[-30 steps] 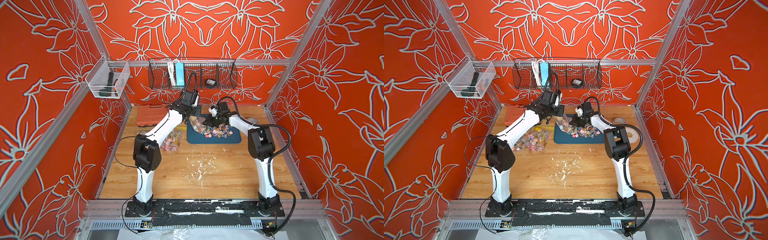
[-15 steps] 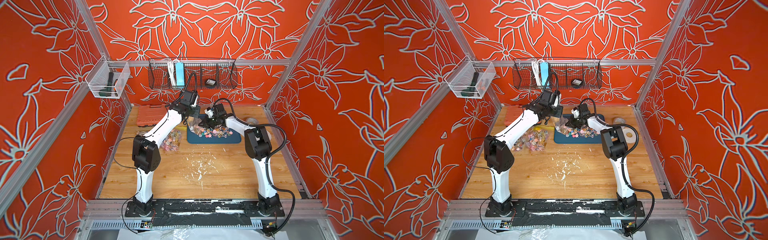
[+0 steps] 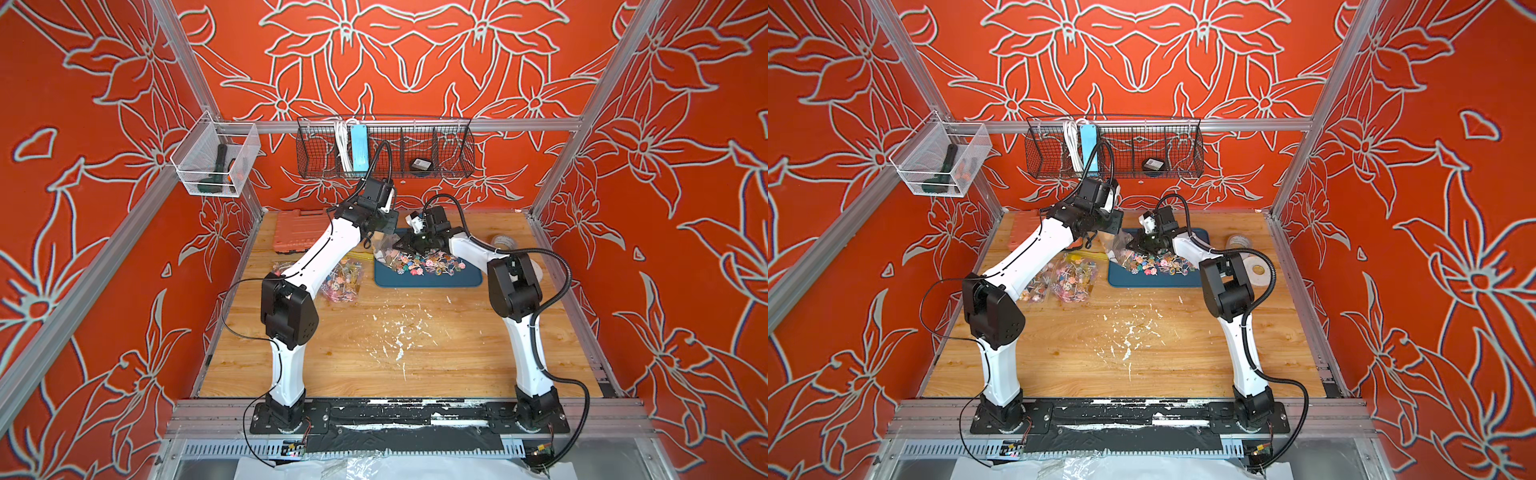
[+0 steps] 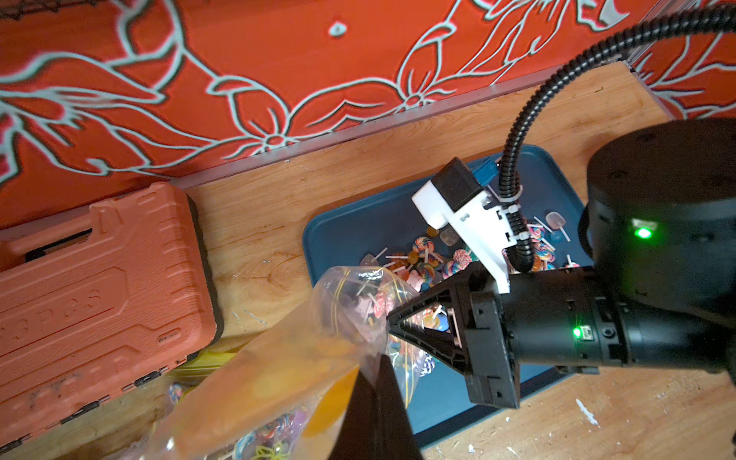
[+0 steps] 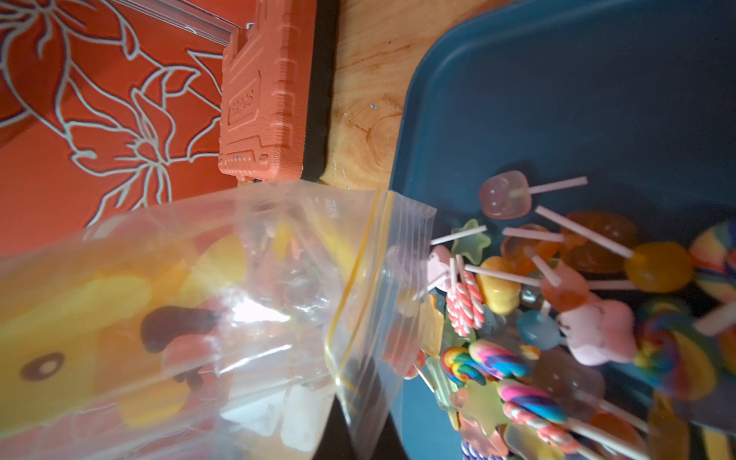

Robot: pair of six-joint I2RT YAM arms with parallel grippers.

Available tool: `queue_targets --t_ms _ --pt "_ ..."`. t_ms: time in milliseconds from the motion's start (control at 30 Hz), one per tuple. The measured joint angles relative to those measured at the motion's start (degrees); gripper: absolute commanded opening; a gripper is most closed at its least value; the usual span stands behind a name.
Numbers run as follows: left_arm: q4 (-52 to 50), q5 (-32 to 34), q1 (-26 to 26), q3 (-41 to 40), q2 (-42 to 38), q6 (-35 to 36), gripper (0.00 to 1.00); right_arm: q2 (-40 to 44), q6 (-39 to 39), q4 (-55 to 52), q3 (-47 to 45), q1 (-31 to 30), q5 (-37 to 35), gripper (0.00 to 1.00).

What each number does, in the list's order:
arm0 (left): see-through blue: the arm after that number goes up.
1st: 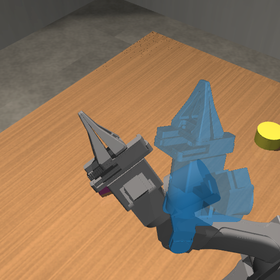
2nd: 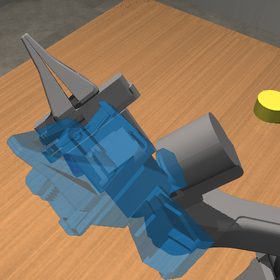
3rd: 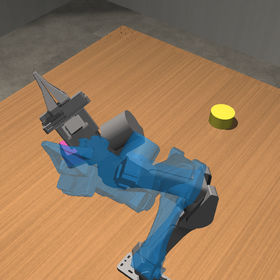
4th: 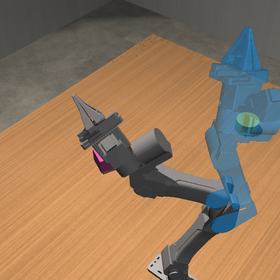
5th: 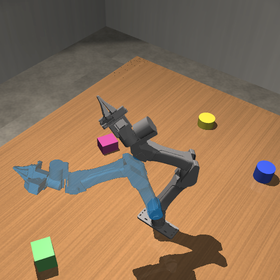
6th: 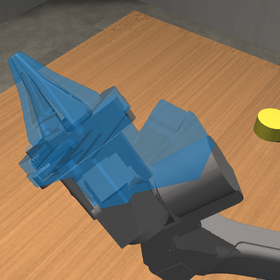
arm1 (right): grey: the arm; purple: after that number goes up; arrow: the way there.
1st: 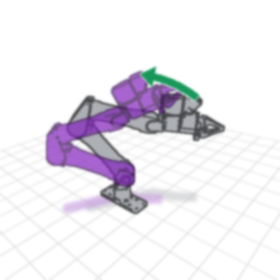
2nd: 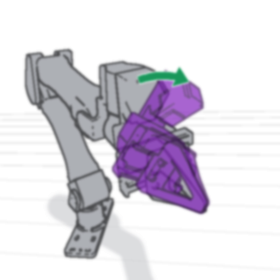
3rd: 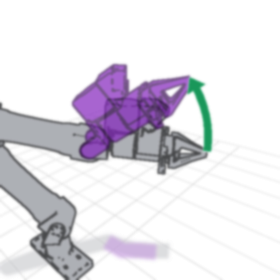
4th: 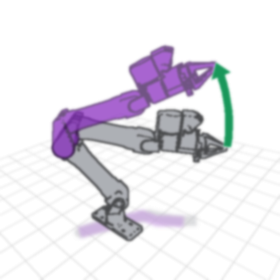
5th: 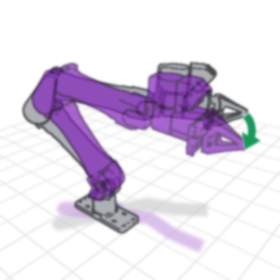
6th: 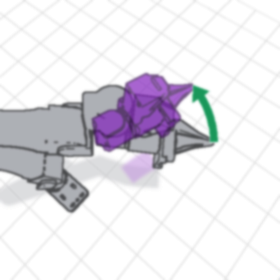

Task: Pour candies out of the ziploc bag
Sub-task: 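Pour the candies out of the ziploc bag onto the tray.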

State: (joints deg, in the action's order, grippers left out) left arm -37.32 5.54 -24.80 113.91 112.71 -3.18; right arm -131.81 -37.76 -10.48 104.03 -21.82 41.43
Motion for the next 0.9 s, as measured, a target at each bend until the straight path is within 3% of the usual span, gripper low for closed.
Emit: queue_targets --t_ms 467,900 --pt "-2.2 0.0 -1.1 2.4 -0.6 0.8 0.00 2.5 -0.2 2.4 -2.5 0.0 1.0 0.00" --pt "-3.0 0.5 -1.6 2.5 -5.3 0.8 0.00 12.4 0.2 2.4 -9.3 1.5 0.8 0.00"
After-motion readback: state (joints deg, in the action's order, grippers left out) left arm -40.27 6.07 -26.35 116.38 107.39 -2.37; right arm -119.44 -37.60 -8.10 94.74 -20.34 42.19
